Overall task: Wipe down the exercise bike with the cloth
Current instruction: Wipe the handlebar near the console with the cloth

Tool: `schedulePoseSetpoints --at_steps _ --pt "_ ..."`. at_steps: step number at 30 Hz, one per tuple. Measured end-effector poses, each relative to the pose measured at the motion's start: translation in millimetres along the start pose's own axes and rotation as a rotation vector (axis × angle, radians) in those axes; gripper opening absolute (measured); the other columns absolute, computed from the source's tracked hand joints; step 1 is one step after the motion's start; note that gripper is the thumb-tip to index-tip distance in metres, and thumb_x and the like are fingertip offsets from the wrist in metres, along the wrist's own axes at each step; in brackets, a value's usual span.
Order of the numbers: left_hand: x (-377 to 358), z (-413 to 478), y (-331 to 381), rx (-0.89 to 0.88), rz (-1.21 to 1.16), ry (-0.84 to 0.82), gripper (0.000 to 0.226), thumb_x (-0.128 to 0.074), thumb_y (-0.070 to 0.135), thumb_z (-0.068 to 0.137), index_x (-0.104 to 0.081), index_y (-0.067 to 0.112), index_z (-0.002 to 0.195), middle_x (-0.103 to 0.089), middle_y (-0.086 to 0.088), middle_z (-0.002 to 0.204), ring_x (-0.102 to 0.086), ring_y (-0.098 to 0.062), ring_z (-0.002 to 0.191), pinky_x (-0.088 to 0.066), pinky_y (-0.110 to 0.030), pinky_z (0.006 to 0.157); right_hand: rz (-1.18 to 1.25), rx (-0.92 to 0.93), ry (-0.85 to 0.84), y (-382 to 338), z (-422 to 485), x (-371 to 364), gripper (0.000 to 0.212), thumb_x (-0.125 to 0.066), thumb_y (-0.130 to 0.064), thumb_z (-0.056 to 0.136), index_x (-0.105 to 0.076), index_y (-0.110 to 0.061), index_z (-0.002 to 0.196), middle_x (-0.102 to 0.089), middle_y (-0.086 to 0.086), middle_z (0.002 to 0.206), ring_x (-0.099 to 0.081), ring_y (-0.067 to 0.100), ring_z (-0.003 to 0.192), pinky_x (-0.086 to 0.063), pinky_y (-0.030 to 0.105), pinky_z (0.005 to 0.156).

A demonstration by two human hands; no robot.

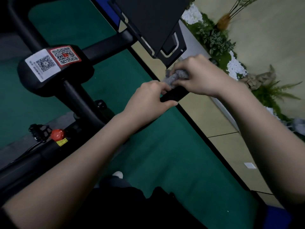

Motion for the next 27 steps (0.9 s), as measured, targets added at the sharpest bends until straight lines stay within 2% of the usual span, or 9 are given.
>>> schedulePoseSetpoints --at_steps 4,6,9,14,16,20,25,27 --pt "-2.0 -0.6 -3.8 0.008 -0.020 0.013 0.041 -0.073 0.042 0.079 -0.064 0.023 0.115 -0.063 0.003 0.108 -0.049 -0.010 0.082 -0.046 -0.027 0.081 -0.013 -0.032 -0.105 0.1 8.3 5.8 0.027 -0.066 -0.018 0.086 -0.067 -0.015 0.113 -0.068 0.014 0.102 -0.060 0.030 0.102 -0.050 0.042 0.085" --pt "-2.7 0.1 -4.2 0.007 -0.020 0.013 0.040 -0.073 0.042 0.079 -0.065 0.023 0.114 -0.063 0.003 0.108 -0.048 -0.010 0.081 -0.045 -0.026 0.081 -0.034 -0.077 -0.091 7.6 12.6 12.0 0.030 -0.066 -0.014 0.085 -0.067 -0.011 0.114 -0.067 0.018 0.101 -0.059 0.033 0.103 -0.050 0.042 0.084" --pt "-3.2 1.1 -4.6 0.002 -0.030 0.002 0.037 -0.073 0.042 0.078 -0.066 0.024 0.110 -0.064 0.003 0.105 -0.048 -0.009 0.079 -0.045 -0.026 0.079 -0.030 -0.140 -0.054 15.4 13.9 17.3 0.032 -0.069 -0.017 0.085 -0.067 -0.010 0.115 -0.066 0.020 0.103 -0.058 0.033 0.104 -0.047 0.034 0.081" --pt "-2.8 1.6 -6.2 -0.002 -0.039 -0.007 0.039 -0.073 0.045 0.077 -0.066 0.025 0.110 -0.064 0.005 0.104 -0.049 -0.010 0.080 -0.048 -0.030 0.080 0.026 -0.026 -0.177 5.2 9.9 15.6 0.030 -0.071 -0.021 0.084 -0.068 -0.014 0.113 -0.068 0.009 0.109 -0.058 0.026 0.109 -0.046 0.039 0.095" --pt "-1.0 3.3 -4.8 -0.005 -0.052 0.002 0.038 -0.070 0.048 0.079 -0.066 0.025 0.108 -0.064 0.007 0.102 -0.053 -0.012 0.081 -0.050 -0.033 0.081 0.011 -0.052 -0.143 13.7 10.4 23.1 0.030 -0.071 -0.019 0.084 -0.068 -0.013 0.113 -0.068 0.010 0.105 -0.059 0.026 0.106 -0.046 0.039 0.094" --pt "0.0 10.8 0.4 -0.003 -0.049 -0.016 0.048 -0.066 0.053 0.081 -0.061 0.023 0.119 -0.063 0.009 0.106 -0.058 -0.013 0.086 -0.051 -0.037 0.085 0.022 -0.164 0.002 34.6 9.0 38.2 0.025 -0.067 -0.015 0.086 -0.068 -0.013 0.112 -0.063 0.005 0.094 -0.058 0.025 0.100 -0.043 0.031 0.082" --pt "-6.8 19.7 12.5 -0.037 -0.018 -0.032 0.050 -0.068 0.047 0.082 -0.057 0.023 0.124 -0.060 0.005 0.111 -0.054 -0.014 0.090 -0.049 -0.035 0.086 0.051 -0.086 -0.043 27.6 2.4 26.2 0.025 -0.069 -0.020 0.086 -0.068 -0.015 0.110 -0.068 0.008 0.105 -0.057 0.026 0.107 -0.041 0.031 0.091" --pt "-10.4 21.3 16.5 -0.052 -0.012 -0.040 0.052 -0.068 0.044 0.083 -0.055 0.022 0.127 -0.059 0.003 0.114 -0.055 -0.015 0.096 -0.048 -0.034 0.087 0.073 -0.111 0.084 33.1 -1.8 26.9 0.022 -0.068 -0.017 0.086 -0.069 -0.011 0.107 -0.068 0.010 0.106 -0.058 0.028 0.105 -0.039 0.029 0.088"
Point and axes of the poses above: each hand's wrist, its own z-axis towards the middle knuckle, its own x-axis out of the back of the hand, y = z × x, the point moved 4 cm from there along z, towards the middle knuckle
